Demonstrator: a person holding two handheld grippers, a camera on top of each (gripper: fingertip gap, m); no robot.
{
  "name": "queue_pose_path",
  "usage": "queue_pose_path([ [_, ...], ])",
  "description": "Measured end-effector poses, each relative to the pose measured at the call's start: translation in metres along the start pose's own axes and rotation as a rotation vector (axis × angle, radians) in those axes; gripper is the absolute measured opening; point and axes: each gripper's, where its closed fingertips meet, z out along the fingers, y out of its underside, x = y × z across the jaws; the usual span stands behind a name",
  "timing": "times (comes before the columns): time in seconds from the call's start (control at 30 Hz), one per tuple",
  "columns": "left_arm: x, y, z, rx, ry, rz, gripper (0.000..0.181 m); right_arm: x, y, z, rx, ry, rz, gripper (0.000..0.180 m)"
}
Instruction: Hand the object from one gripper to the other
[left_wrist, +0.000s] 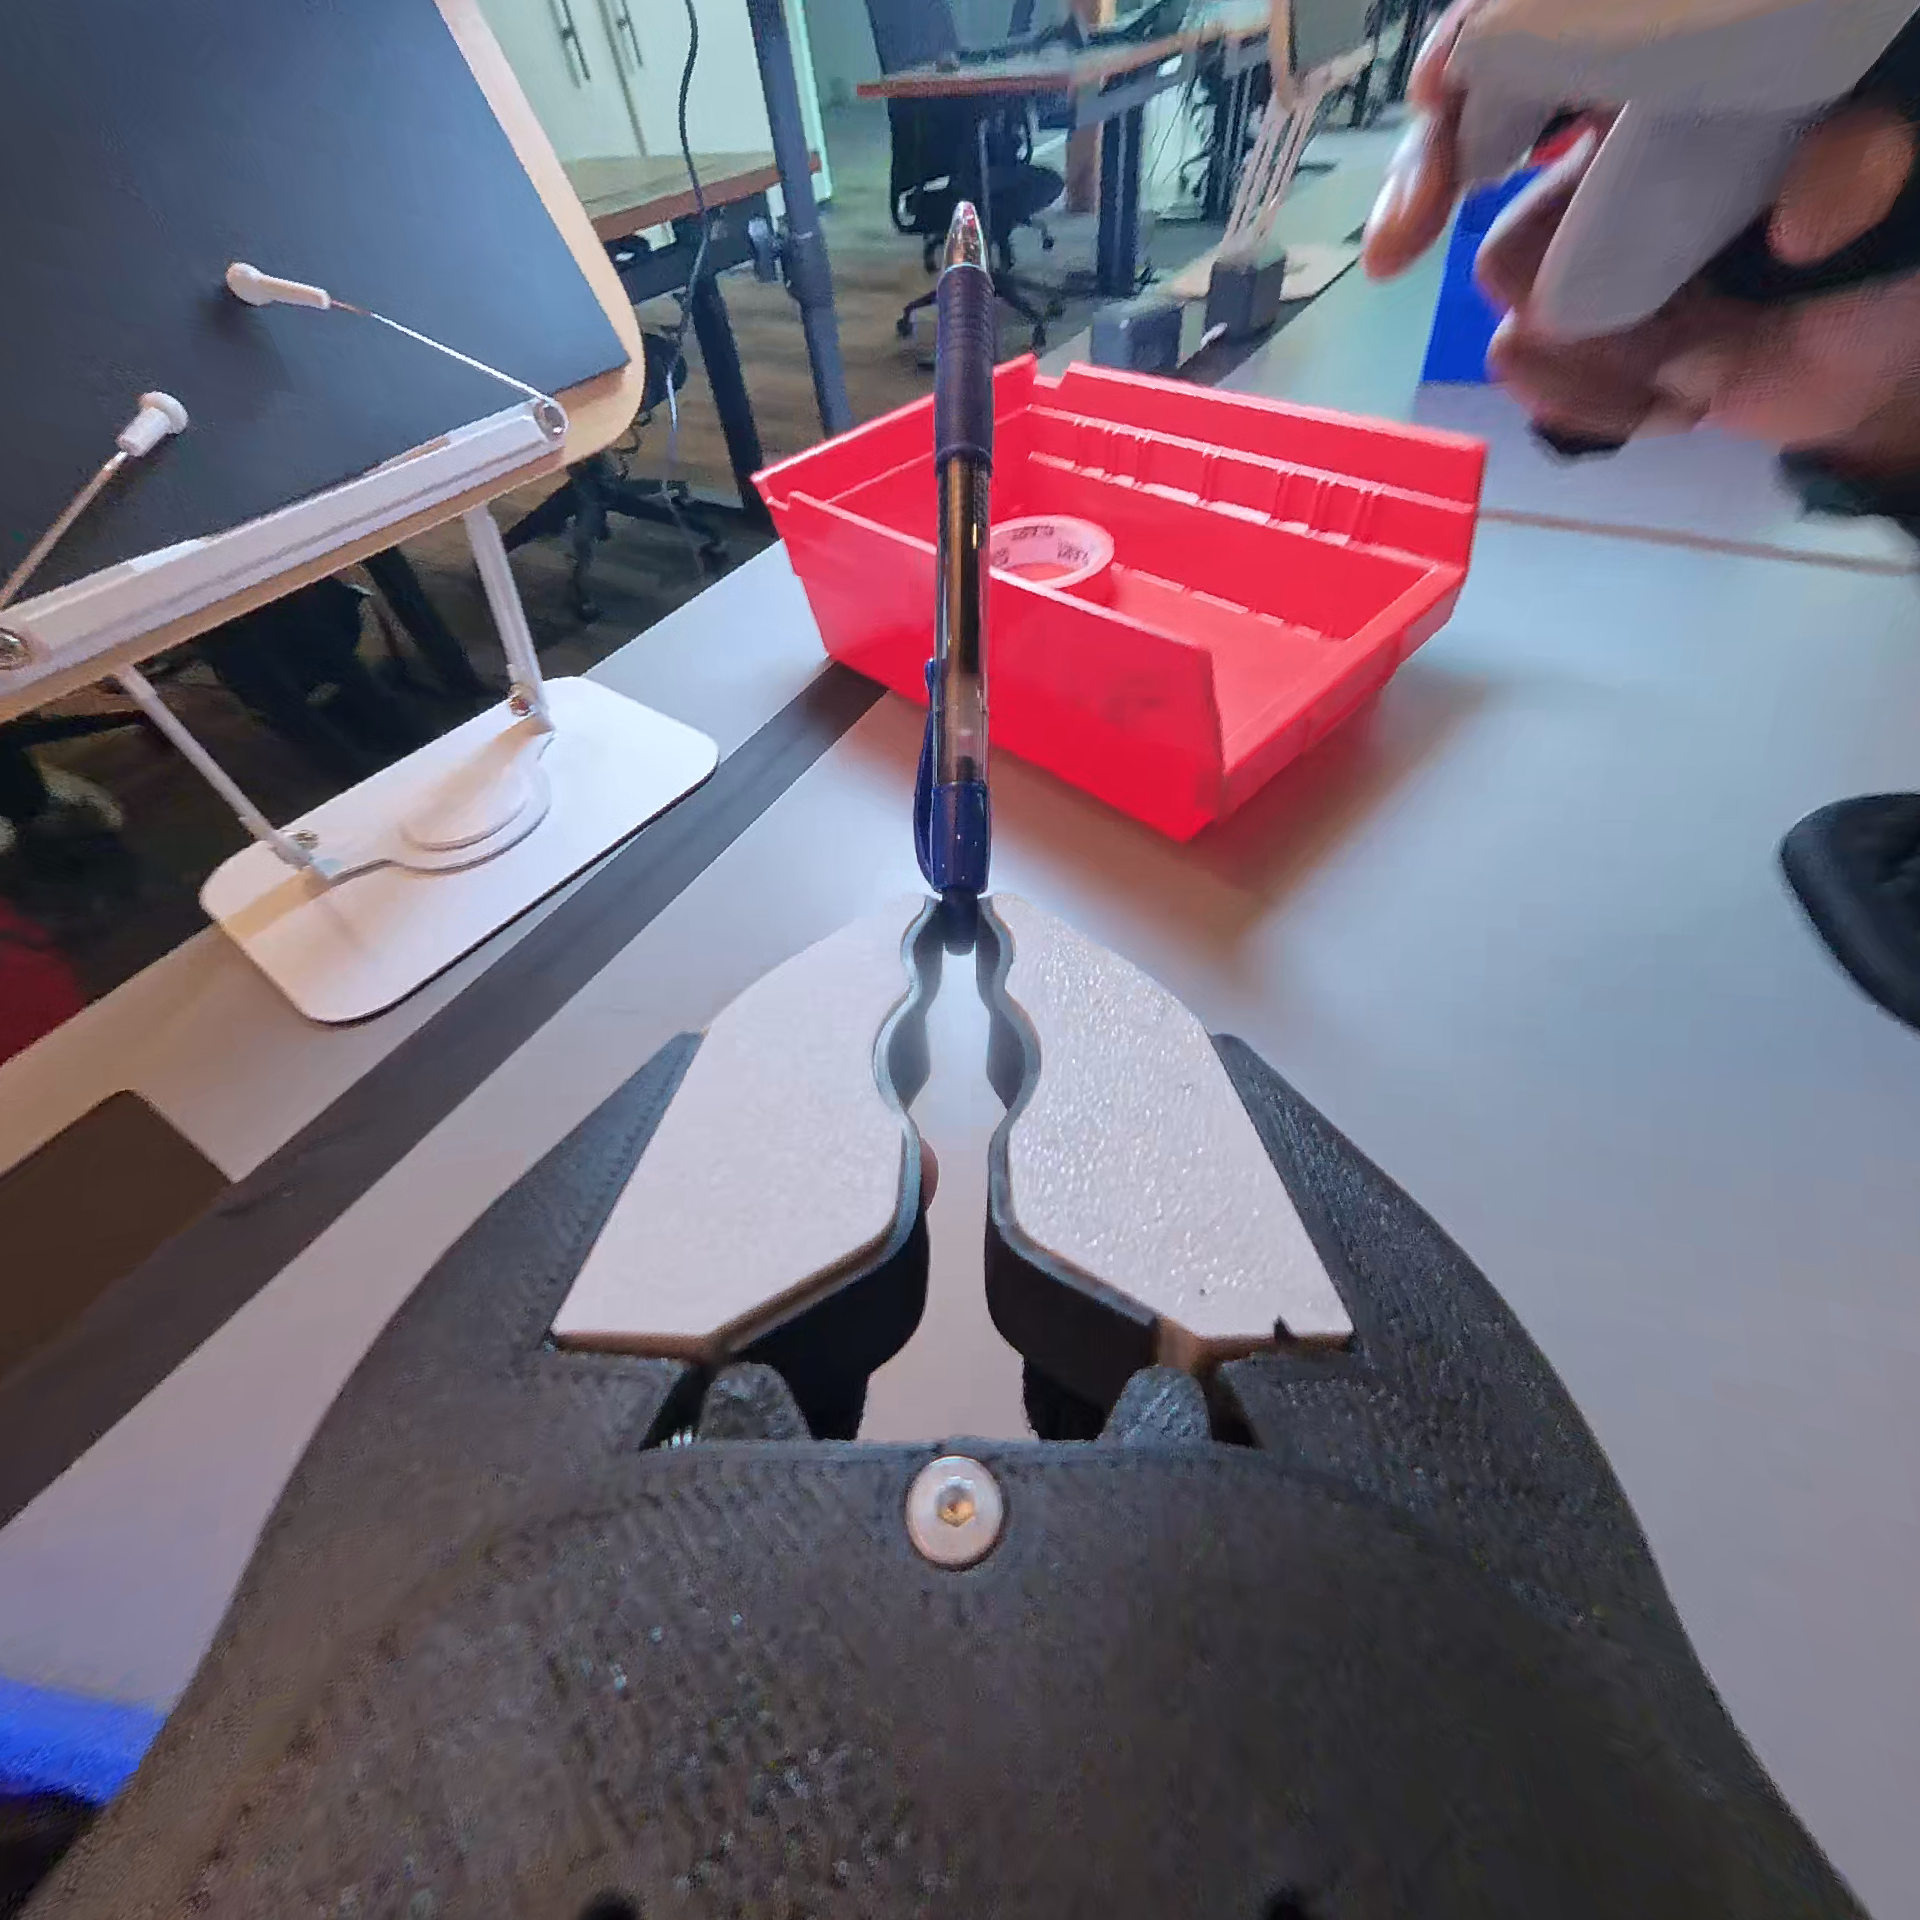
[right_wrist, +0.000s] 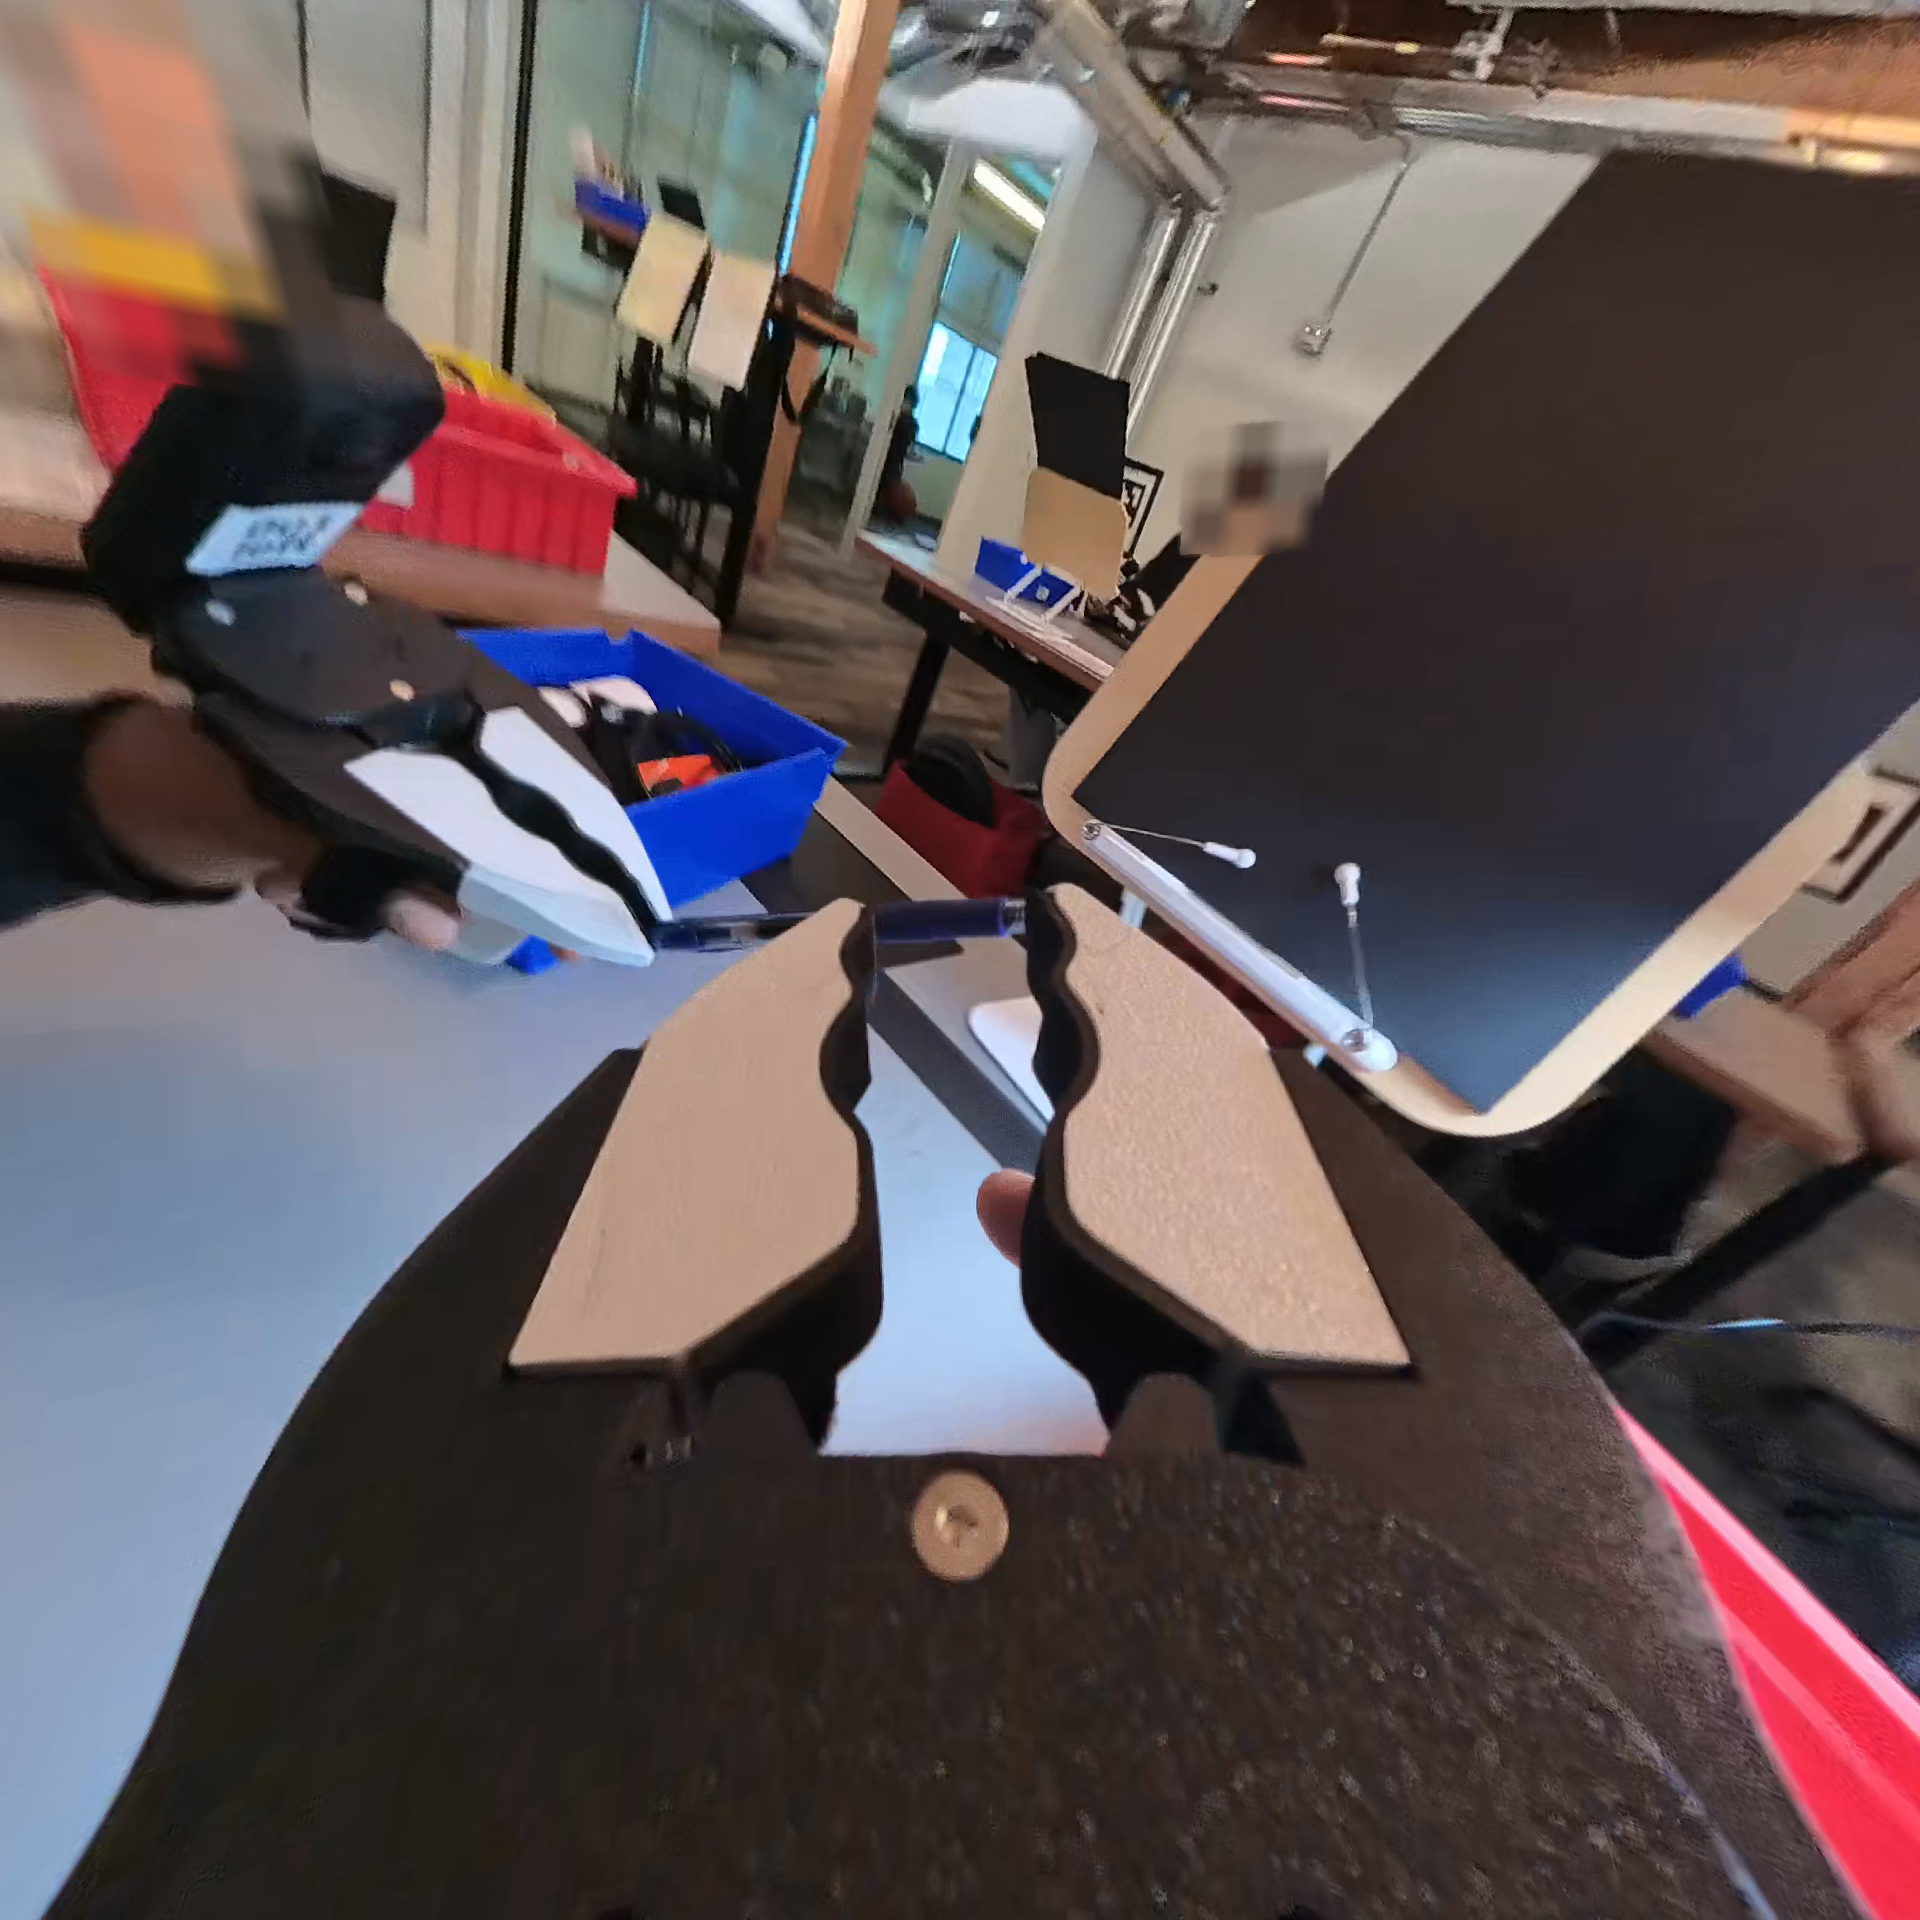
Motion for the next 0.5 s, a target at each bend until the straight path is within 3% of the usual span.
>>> queue_pose_path([
  [0.2, 0.014, -0.025, -0.008, 0.122, 0.105, -0.132, 0.006, -0.003, 0.012, 0.015, 0.098, -0.061, 0.332, 0.03],
  [0.5, 0.045, -0.052, -0.013, 0.275, 0.302, -0.299, 0.006, -0.047, 0.004, 0.027, 0.236, -0.308, 0.682, 0.031],
])
